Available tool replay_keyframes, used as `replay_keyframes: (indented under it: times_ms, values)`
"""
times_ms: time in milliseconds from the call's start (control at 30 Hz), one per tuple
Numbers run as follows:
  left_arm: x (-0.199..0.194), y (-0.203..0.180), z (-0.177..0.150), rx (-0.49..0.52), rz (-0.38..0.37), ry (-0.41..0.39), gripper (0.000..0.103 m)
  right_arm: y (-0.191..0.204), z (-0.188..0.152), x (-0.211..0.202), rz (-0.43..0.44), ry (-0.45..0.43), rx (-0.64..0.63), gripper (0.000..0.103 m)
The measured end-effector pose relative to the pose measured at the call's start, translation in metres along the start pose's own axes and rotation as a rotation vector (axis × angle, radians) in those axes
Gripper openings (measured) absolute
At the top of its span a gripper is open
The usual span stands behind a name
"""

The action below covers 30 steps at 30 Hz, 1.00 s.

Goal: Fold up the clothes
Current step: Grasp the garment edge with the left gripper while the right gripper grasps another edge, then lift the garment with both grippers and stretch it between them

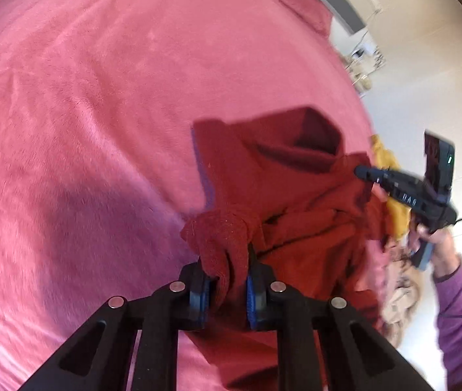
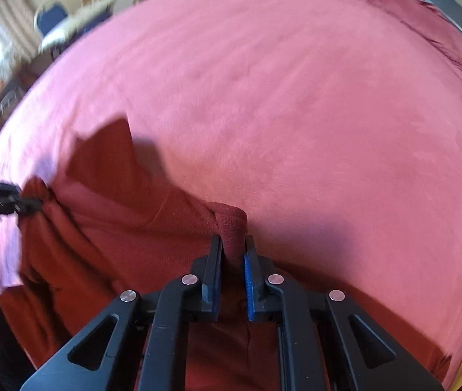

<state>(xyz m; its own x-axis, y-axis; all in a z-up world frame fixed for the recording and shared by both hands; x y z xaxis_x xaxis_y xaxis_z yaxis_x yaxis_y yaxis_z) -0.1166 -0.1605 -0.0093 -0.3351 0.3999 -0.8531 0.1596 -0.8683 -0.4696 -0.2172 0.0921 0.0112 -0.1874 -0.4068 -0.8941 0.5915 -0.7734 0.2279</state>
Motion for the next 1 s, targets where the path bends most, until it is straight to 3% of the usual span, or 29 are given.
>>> replay_keyframes:
  times_ms: [67, 167, 267, 367, 467, 567, 633, 667, 767, 900, 967, 1000]
  values:
    - [-0.02, -0.004, -0.005, -0.002, -0.043, -0.028, 0.016, 0.004, -0.013, -0.029, 0.02, -0.048, 0.02, 0.012]
    - [-0.039, -0.009, -0.023, 0.059, -0.05, -0.034, 0.016, 0.014, -0.054, -0.061, 0.072, -0.065, 0.043, 0.012]
    - [-0.04, -0.012, -0.054, 0.12, -0.041, -0.003, 0.017, 0.021, -0.115, -0.062, 0.131, 0.004, 0.048, 0.013]
    - [-0.037, -0.012, -0.092, 0.174, -0.049, 0.029, 0.019, 0.028, -0.183, -0.045, 0.131, 0.119, 0.023, 0.019]
    - [-0.04, -0.011, -0.113, 0.159, -0.084, 0.003, 0.023, 0.026, -0.21, -0.053, 0.1, 0.143, 0.036, 0.02]
    - [-0.053, -0.008, -0.11, 0.161, -0.095, -0.033, 0.023, 0.024, -0.202, -0.076, 0.129, 0.082, 0.021, 0.027]
    - [-0.05, -0.012, -0.105, 0.189, -0.08, -0.038, 0.024, 0.019, -0.183, -0.093, 0.105, 0.029, -0.045, 0.056]
    - [-0.048, -0.015, -0.103, 0.203, -0.073, -0.041, 0.024, 0.017, -0.173, -0.101, 0.093, 0.002, -0.078, 0.06]
    - [-0.034, -0.041, -0.09, 0.275, -0.026, -0.027, 0.024, 0.027, -0.136, -0.105, 0.088, -0.016, -0.21, 0.061]
    - [-0.017, -0.055, -0.08, 0.353, 0.012, 0.015, 0.025, 0.039, -0.124, -0.072, 0.027, 0.107, -0.332, 0.061]
    - [-0.004, -0.061, -0.081, 0.373, 0.02, 0.035, 0.025, 0.039, -0.128, -0.069, 0.031, 0.111, -0.303, 0.054]
    - [0.001, -0.062, -0.081, 0.376, 0.025, 0.04, 0.025, 0.038, -0.13, -0.068, 0.033, 0.113, -0.288, 0.038]
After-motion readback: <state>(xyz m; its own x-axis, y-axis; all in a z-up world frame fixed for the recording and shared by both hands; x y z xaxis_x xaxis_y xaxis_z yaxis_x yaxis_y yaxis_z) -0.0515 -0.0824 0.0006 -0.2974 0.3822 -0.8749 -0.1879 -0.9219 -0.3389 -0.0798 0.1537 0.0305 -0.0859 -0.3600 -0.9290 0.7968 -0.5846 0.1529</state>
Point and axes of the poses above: each gripper's, at about its wrist camera, not at the fingertips, and x roughly the way its jaws point, y to its left, z to its top, the point moved 9 cm from there along x, roughly the way its jaws point, and after that the axes turned 8 degrees about z, right-handed, at the moved point
